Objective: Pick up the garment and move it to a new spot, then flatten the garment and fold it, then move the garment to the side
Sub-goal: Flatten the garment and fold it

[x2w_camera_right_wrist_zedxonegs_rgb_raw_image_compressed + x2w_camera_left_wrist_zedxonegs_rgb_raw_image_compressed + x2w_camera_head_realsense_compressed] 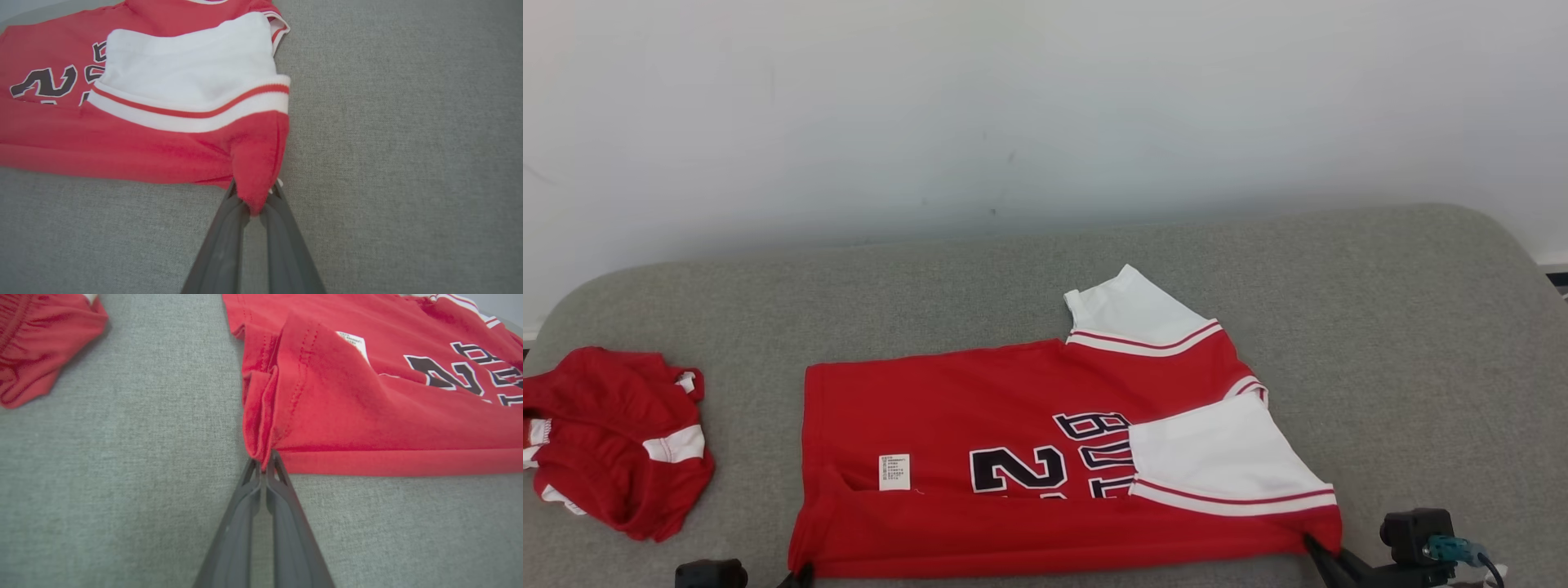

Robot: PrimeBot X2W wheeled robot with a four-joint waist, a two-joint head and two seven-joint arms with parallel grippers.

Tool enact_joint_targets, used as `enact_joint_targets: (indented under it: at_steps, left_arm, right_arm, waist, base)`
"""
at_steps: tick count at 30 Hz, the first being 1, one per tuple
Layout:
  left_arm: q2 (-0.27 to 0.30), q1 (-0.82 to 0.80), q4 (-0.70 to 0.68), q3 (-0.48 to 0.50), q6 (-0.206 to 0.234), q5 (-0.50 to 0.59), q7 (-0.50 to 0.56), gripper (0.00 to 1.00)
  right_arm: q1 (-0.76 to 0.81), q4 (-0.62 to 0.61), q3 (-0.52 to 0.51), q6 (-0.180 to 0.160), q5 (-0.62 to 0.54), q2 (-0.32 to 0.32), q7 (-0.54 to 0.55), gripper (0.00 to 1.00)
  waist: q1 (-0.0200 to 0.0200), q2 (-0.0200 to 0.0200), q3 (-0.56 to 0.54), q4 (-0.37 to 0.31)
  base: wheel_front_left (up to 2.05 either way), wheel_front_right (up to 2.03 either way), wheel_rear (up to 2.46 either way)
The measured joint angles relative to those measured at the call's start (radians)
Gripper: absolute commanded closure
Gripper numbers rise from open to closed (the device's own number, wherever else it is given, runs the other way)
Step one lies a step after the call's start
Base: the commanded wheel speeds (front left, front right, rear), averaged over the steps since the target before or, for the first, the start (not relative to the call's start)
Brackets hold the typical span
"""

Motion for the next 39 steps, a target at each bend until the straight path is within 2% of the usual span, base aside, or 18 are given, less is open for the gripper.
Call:
enact_joint_targets:
  at_steps: [25,26,27,28,29,33,39]
  left_arm:
    - [-0.005,0.008,-0.018,-0.014,0.000,-0.029,0.074,1.00]
    - [-0.005,0.009,-0.019,-0.014,0.000,-0.029,0.076,0.99]
    - [-0.005,0.009,-0.019,-0.011,0.000,-0.031,0.077,0.57]
    - [-0.006,0.011,-0.020,-0.009,0.000,-0.036,0.076,0.07]
    - [-0.006,0.012,-0.021,-0.008,0.000,-0.037,0.076,0.00]
    - [-0.003,0.022,-0.032,0.003,0.000,-0.047,0.077,0.00]
    - [0.009,0.037,-0.063,0.015,0.001,-0.054,0.074,0.00]
  right_arm:
    - [0.055,-0.062,-0.004,-0.047,0.042,-0.012,0.119,1.00]
    - [0.055,-0.063,-0.004,-0.049,0.044,-0.012,0.124,0.80]
    - [0.056,-0.066,-0.004,-0.051,0.049,-0.012,0.126,0.24]
    - [0.058,-0.069,-0.005,-0.051,0.051,-0.012,0.129,0.00]
    - [0.063,-0.073,-0.007,-0.053,0.058,-0.012,0.132,0.00]
    - [0.087,-0.100,-0.029,-0.057,0.088,-0.014,0.132,0.00]
    - [0.095,-0.169,-0.058,-0.045,0.121,-0.028,0.132,0.00]
  waist:
    - [0.0001,0.0000,0.007,0.032]
    - [0.0001,0.0000,0.007,0.032]
    - [0.0001,0.0000,0.007,0.033]
    - [0.0002,0.0000,0.007,0.033]
    - [0.0001,0.0000,0.007,0.033]
    - [0.0001,0.0000,0.007,0.034]
    - [0.0001,0.0000,0.006,0.032]
  base:
    - [0.00,0.00,0.00]
    - [0.00,0.00,0.00]
    - [0.00,0.00,0.00]
    - [0.00,0.00,0.00]
    - [0.00,0.00,0.00]
    - [0.00,0.00,0.00]
    - [0.00,0.00,0.00]
